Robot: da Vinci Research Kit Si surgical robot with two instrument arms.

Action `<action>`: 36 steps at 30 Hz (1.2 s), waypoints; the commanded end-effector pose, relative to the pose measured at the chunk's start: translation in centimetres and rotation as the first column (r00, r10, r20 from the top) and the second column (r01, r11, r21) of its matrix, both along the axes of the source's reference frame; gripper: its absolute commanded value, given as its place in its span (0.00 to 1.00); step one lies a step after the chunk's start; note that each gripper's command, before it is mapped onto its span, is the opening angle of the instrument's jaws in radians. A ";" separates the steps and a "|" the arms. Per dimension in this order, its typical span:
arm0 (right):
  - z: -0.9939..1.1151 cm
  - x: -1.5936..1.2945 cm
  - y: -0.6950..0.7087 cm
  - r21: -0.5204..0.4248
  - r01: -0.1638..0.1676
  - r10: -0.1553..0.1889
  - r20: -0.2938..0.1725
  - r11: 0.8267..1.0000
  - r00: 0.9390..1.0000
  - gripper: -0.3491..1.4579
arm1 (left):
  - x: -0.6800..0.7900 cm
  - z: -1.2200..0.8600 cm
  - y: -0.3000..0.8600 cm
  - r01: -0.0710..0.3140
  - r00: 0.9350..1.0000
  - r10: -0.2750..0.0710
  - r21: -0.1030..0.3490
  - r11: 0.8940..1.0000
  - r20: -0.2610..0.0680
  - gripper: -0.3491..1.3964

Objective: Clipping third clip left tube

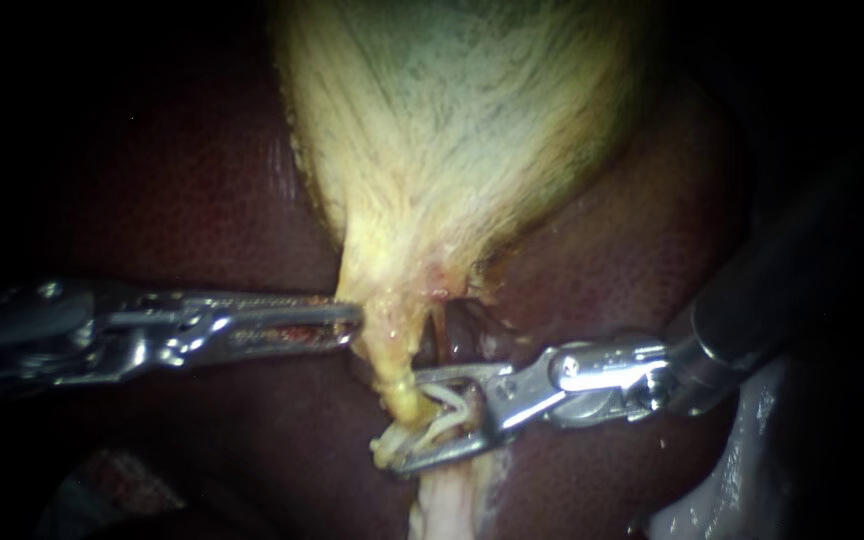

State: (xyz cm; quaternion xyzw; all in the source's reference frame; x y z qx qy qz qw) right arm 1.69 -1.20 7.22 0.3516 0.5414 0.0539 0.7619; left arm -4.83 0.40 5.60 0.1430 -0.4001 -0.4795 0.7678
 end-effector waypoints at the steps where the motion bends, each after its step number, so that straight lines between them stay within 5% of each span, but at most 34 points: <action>1: 0.00 0.02 0.00 0.000 -0.004 0.004 -0.006 1.000 1.000 0.49 | -0.01 0.00 0.00 0.002 1.000 -0.002 0.000 1.000 -0.001 0.00; 9: -0.01 0.12 0.09 0.004 -0.030 0.030 -0.014 1.000 0.999 0.49 | -0.06 0.03 -0.01 0.001 1.000 -0.001 0.000 1.000 0.000 0.00; 21: -0.29 -0.01 0.49 -0.001 -0.096 0.096 -0.024 0.995 0.995 0.49 | -0.08 0.04 -0.02 0.000 1.000 0.000 0.001 1.000 0.002 0.00; 36: -0.38 -0.03 0.58 -0.003 -0.107 0.107 -0.033 0.994 0.994 0.45 | -0.09 0.04 -0.02 -0.002 1.000 0.002 0.002 1.000 0.003 0.00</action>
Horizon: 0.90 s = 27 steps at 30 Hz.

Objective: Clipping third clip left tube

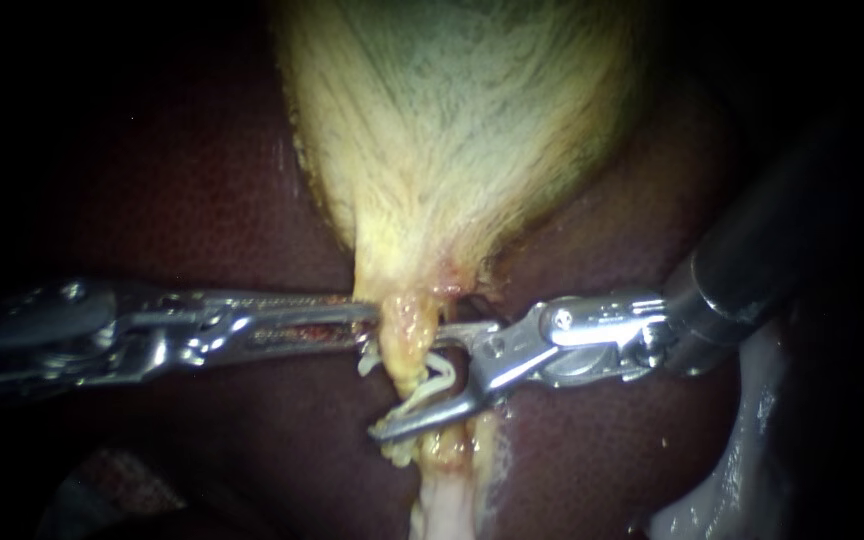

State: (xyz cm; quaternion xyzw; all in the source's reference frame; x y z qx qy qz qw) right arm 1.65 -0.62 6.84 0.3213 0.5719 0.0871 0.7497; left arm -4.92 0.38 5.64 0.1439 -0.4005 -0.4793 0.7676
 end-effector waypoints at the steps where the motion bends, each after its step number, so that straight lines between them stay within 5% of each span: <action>1: 0.00 0.00 0.00 0.000 -0.001 0.001 0.001 1.000 1.000 0.44 | 0.00 0.00 0.00 -0.001 1.000 0.001 0.001 1.000 0.001 0.00; 4: 0.01 -0.02 0.00 -0.004 -0.015 0.015 0.005 1.000 1.000 0.34 | -0.01 0.00 0.00 -0.001 1.000 0.001 0.000 1.000 0.001 0.00; 7: 0.02 -0.08 0.01 -0.006 -0.041 0.041 0.030 0.999 0.999 0.08 | -0.01 0.01 0.00 -0.001 1.000 0.001 0.000 1.000 0.001 0.00; 10: 0.05 -0.12 0.03 -0.010 -0.048 0.048 0.052 0.999 0.997 0.00 | -0.01 0.01 0.00 -0.001 1.000 0.001 0.000 1.000 0.001 0.00; 27: 0.12 -0.14 0.01 -0.017 -0.048 0.048 0.062 0.999 0.997 0.00 | -0.02 0.01 0.00 -0.001 1.000 0.001 0.000 1.000 0.001 0.00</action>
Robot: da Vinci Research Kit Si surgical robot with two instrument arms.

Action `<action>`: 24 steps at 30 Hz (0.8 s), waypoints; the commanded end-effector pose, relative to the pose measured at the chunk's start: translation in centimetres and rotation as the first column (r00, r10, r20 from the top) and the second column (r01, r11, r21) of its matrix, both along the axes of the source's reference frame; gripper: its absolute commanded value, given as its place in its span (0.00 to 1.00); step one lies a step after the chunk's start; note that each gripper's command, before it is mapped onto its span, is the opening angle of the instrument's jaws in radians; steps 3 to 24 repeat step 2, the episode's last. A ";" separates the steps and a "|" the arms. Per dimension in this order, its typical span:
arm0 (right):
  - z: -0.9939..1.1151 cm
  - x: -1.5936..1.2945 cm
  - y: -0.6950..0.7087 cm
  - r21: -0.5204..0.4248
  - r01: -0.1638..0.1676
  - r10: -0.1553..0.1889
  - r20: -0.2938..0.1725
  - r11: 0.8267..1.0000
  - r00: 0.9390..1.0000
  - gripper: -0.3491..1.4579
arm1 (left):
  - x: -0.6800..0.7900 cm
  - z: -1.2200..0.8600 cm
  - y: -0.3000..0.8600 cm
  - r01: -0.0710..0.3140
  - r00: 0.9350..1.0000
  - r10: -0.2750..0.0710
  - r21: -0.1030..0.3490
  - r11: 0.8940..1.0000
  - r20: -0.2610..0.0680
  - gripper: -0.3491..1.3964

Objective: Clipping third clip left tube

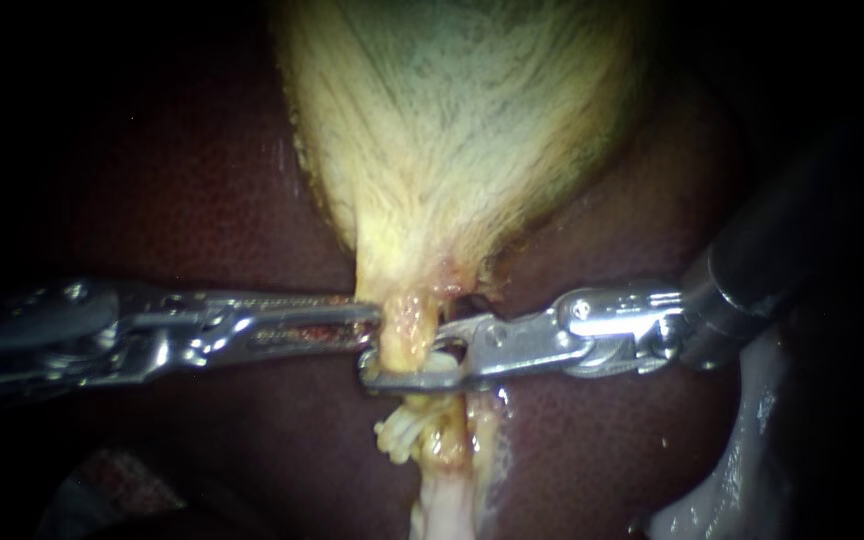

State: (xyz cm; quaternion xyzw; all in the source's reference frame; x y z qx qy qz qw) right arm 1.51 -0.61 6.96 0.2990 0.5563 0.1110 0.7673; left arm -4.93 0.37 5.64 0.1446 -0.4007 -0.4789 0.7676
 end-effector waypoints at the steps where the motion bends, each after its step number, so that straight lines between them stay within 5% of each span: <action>1: 0.00 0.00 0.00 -0.001 0.000 0.000 0.000 1.000 1.000 0.00 | 0.00 0.00 0.00 0.000 1.000 0.000 0.000 1.000 0.000 0.00; 24: 0.00 0.00 -0.01 -0.001 0.000 0.000 0.000 1.000 1.000 0.00 | 0.00 0.00 0.00 0.000 1.000 0.000 0.000 1.000 0.000 0.00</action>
